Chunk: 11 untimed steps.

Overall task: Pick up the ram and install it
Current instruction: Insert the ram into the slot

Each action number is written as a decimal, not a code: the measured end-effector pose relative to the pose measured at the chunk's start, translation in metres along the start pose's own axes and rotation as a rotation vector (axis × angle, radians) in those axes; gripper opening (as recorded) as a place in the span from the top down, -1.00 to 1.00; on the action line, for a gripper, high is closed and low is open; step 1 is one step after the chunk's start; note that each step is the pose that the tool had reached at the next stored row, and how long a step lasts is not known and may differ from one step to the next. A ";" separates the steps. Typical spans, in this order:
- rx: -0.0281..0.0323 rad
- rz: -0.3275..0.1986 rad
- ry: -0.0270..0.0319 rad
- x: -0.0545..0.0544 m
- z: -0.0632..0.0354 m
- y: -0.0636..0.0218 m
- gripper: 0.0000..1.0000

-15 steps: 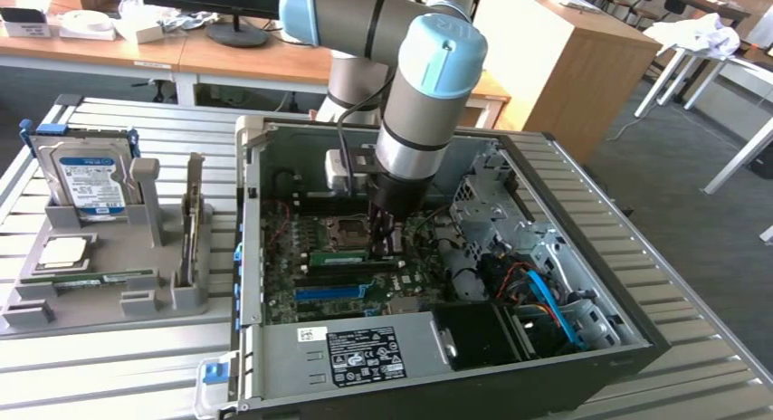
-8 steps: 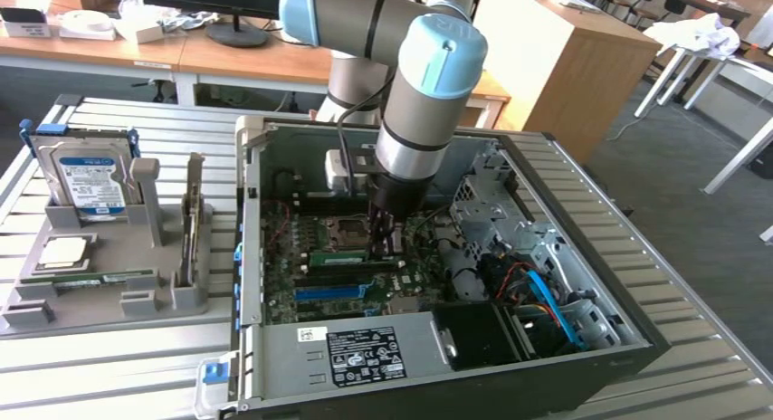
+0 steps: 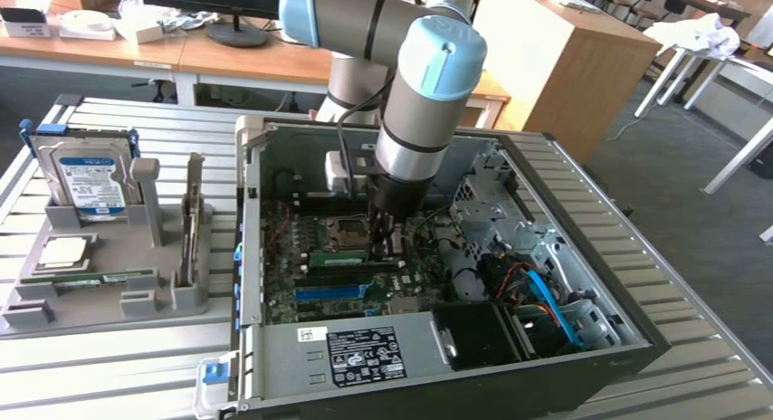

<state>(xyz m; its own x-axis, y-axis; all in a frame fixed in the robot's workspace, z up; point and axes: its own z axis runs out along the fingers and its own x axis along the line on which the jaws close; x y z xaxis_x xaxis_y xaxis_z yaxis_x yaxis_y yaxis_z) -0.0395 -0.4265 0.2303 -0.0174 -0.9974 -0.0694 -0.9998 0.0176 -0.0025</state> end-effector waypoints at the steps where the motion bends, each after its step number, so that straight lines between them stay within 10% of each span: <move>1: 0.0001 0.000 -0.0002 0.000 0.0003 0.0000 0.76; 11: 0.0000 0.000 0.0000 0.000 0.0011 0.0000 0.76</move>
<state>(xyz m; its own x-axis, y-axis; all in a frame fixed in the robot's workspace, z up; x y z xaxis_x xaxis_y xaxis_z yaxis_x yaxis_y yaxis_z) -0.0395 -0.4261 0.2293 -0.0173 -0.9974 -0.0695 -0.9998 0.0176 -0.0025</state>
